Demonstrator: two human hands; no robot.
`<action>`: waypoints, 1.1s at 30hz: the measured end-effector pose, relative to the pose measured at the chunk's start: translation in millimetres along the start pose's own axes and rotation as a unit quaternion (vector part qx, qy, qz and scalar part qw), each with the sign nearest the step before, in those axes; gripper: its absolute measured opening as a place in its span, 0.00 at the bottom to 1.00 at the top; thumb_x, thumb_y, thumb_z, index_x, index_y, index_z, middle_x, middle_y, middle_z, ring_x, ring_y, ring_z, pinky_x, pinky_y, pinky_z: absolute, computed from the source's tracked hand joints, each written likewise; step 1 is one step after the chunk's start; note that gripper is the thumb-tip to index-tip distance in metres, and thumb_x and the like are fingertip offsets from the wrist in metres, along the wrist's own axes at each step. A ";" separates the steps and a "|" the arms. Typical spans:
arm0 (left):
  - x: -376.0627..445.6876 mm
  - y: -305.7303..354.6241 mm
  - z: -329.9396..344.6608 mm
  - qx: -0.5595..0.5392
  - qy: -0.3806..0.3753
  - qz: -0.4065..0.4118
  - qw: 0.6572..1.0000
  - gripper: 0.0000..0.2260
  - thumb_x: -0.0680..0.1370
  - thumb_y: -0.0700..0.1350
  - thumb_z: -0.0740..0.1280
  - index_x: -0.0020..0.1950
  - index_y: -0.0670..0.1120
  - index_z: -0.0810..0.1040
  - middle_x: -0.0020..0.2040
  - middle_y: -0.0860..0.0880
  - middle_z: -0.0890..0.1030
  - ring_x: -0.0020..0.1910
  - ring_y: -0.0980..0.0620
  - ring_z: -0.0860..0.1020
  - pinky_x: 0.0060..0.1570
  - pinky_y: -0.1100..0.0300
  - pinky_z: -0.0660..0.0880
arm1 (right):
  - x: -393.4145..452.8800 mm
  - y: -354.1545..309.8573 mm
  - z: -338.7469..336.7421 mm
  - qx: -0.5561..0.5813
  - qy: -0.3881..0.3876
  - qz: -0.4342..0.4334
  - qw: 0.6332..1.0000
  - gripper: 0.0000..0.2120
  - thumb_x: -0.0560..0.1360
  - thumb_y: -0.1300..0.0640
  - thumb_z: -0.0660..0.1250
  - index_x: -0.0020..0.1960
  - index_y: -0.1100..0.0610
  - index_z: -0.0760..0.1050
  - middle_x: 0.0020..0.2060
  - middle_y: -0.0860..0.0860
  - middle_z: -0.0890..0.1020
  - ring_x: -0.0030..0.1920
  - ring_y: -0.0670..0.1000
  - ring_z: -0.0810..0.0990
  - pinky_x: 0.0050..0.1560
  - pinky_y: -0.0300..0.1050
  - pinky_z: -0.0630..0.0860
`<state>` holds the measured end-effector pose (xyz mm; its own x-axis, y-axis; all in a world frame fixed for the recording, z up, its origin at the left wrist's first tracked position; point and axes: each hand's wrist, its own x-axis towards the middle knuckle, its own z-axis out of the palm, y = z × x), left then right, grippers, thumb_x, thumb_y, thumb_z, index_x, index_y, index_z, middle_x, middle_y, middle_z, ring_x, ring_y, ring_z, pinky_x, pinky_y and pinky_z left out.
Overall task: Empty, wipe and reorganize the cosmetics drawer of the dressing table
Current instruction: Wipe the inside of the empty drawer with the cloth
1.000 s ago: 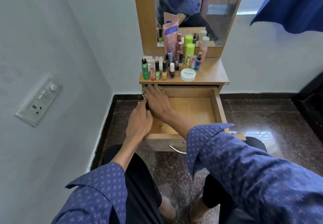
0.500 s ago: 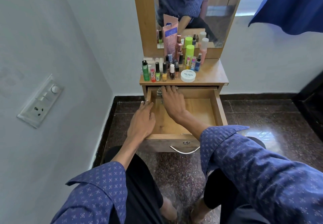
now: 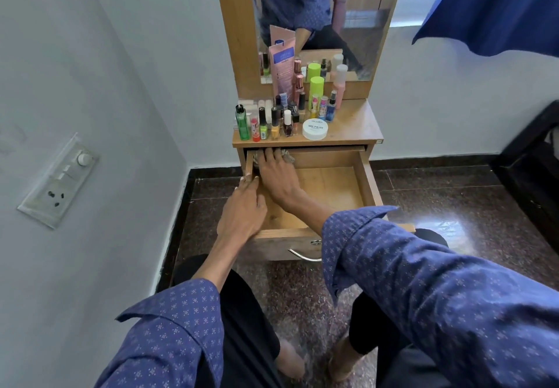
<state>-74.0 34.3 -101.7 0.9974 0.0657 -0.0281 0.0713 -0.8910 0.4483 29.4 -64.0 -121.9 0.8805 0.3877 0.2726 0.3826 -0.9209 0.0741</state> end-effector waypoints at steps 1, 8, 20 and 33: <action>-0.2 -1.2 -0.2 0.003 -0.001 0.005 1.000 0.24 0.86 0.45 0.55 0.83 0.45 0.64 0.84 0.47 0.61 0.79 0.43 0.68 0.76 0.45 0.67 | 0.6 2.4 -1.4 -0.002 0.005 -0.011 1.000 0.17 0.83 0.61 0.61 0.71 0.61 0.71 0.63 0.61 0.80 0.63 0.61 0.80 0.58 0.54 0.80; -0.6 -6.0 -1.0 0.011 -0.011 0.027 0.999 0.25 0.86 0.46 0.55 0.83 0.43 0.62 0.85 0.46 0.59 0.82 0.45 0.63 0.78 0.46 0.64 | -13.3 47.3 6.2 -0.074 0.011 0.028 0.997 0.14 0.82 0.63 0.60 0.67 0.64 0.73 0.58 0.63 0.82 0.57 0.62 0.82 0.54 0.57 0.82; 0.3 -6.0 1.4 0.012 -0.013 0.024 1.000 0.25 0.86 0.46 0.54 0.84 0.45 0.62 0.85 0.47 0.59 0.83 0.45 0.60 0.79 0.45 0.63 | -47.4 149.2 -10.8 -0.122 -0.056 0.157 0.978 0.10 0.78 0.59 0.73 0.55 0.63 0.77 0.49 0.62 0.84 0.51 0.62 0.84 0.50 0.54 0.83; -0.9 -4.5 2.8 0.011 -0.001 0.021 1.000 0.24 0.87 0.46 0.53 0.83 0.45 0.63 0.84 0.46 0.60 0.84 0.47 0.55 0.79 0.44 0.61 | -37.0 96.7 -27.5 0.276 -0.040 0.363 0.889 0.14 0.81 0.57 0.67 0.65 0.59 0.76 0.63 0.55 0.77 0.60 0.58 0.78 0.56 0.55 0.76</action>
<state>-75.2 36.9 -106.2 0.9996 0.0272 -0.0126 0.0299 -0.9026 0.4295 26.1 -168.5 -98.4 0.9603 -0.2785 -0.0147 -0.2349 -0.7791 -0.5812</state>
